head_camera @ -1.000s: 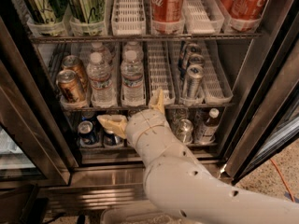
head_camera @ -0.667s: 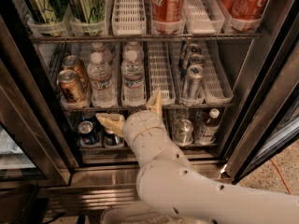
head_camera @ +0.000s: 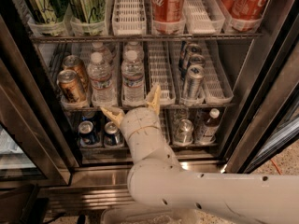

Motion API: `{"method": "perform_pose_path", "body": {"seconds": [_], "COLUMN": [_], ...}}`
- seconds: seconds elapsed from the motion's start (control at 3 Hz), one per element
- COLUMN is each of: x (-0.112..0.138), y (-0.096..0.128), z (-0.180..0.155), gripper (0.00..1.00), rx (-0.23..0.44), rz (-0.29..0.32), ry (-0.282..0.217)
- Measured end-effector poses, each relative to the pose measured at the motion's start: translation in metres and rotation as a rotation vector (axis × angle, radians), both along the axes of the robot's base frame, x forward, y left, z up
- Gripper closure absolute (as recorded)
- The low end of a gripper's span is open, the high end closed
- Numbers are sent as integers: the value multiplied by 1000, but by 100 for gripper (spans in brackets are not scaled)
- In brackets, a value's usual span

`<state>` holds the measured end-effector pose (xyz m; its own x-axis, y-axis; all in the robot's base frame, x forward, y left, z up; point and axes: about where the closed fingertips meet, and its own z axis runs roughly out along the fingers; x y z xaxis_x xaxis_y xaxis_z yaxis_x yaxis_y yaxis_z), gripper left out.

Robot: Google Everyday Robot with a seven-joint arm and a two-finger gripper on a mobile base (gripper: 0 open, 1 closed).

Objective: Pick water bottle from middle shelf of fridge

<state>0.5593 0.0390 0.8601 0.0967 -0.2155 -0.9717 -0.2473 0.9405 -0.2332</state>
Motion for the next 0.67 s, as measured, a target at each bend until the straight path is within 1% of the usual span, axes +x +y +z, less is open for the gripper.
{"method": "perform_pose_path", "body": {"seconds": [0.33,0.67], "x": [8,16], "y": [-5,-10], "z": [3,5], "gripper": [16,28], "rx": [-11,-12], "rz": [-31,-55], "ry": [-45,-69]}}
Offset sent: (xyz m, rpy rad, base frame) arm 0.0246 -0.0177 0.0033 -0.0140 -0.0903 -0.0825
